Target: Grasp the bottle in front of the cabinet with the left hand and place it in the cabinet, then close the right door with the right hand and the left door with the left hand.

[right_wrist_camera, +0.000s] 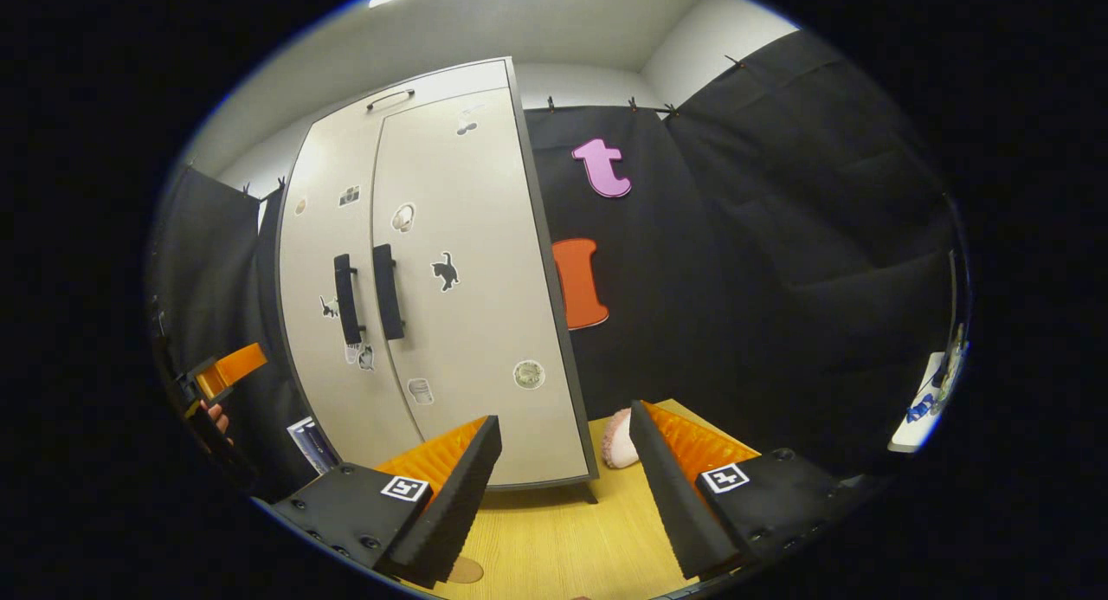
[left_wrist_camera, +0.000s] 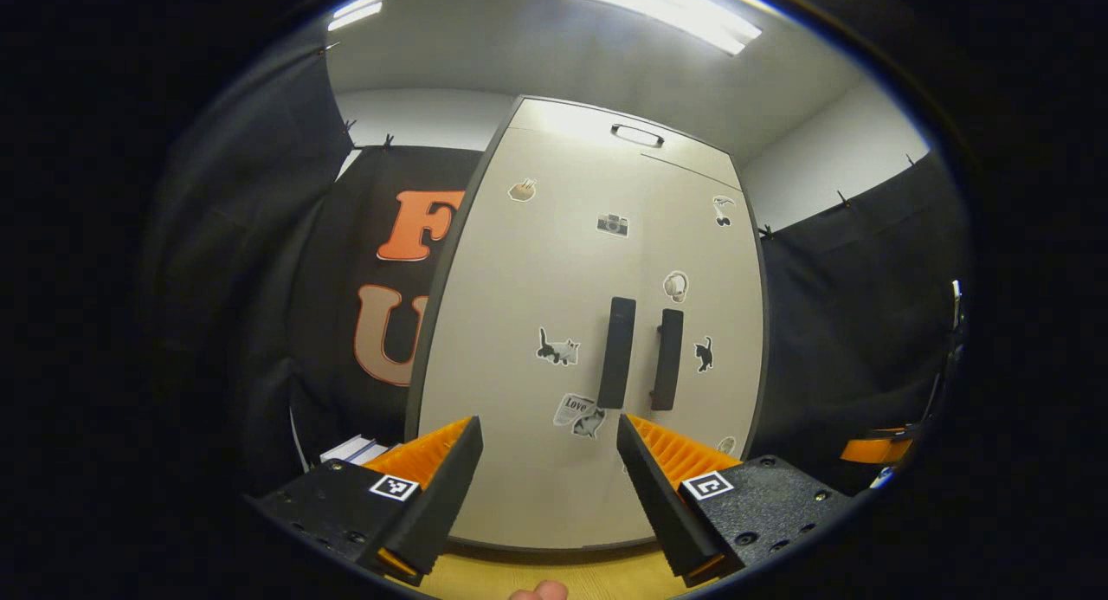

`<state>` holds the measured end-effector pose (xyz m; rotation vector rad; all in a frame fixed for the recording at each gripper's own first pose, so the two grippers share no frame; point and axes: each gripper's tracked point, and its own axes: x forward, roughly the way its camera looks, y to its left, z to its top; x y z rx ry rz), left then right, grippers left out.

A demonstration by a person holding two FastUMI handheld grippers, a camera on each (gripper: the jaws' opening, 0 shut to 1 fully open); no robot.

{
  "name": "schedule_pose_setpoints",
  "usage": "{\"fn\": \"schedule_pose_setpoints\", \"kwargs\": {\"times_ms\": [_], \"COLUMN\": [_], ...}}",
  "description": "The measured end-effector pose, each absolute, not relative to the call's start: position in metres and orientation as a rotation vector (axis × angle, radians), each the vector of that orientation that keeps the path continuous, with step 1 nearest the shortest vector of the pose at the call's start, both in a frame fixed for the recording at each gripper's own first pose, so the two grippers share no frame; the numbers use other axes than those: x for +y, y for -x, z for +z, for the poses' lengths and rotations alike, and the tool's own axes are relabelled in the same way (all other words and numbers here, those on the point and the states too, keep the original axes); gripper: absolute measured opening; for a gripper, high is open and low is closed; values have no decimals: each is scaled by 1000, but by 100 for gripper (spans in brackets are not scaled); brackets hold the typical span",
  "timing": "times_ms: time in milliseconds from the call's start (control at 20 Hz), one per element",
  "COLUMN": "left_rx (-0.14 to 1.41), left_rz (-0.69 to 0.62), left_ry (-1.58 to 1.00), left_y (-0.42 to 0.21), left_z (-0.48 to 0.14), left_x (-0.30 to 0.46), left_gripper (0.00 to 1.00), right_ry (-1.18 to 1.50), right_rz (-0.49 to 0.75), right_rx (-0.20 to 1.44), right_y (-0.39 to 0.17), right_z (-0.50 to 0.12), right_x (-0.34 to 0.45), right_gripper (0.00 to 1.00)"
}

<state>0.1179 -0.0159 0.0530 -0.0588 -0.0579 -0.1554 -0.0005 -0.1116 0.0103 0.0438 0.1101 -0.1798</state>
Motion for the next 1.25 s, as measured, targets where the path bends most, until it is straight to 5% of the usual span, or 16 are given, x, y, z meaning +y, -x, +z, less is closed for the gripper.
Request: {"fn": "schedule_pose_setpoints", "kwargs": {"times_ms": [800, 1250], "left_rx": [35, 33], "left_rz": [37, 17], "left_ry": [61, 52], "left_y": [-31, -26], "left_z": [10, 13], "left_x": [52, 45], "left_gripper": [96, 96], "right_ry": [-32, -26], "right_rz": [-127, -135], "right_rx": [85, 79], "right_y": [8, 12], "right_z": [8, 8], "right_x": [-84, -86], "right_gripper": [98, 98]}}
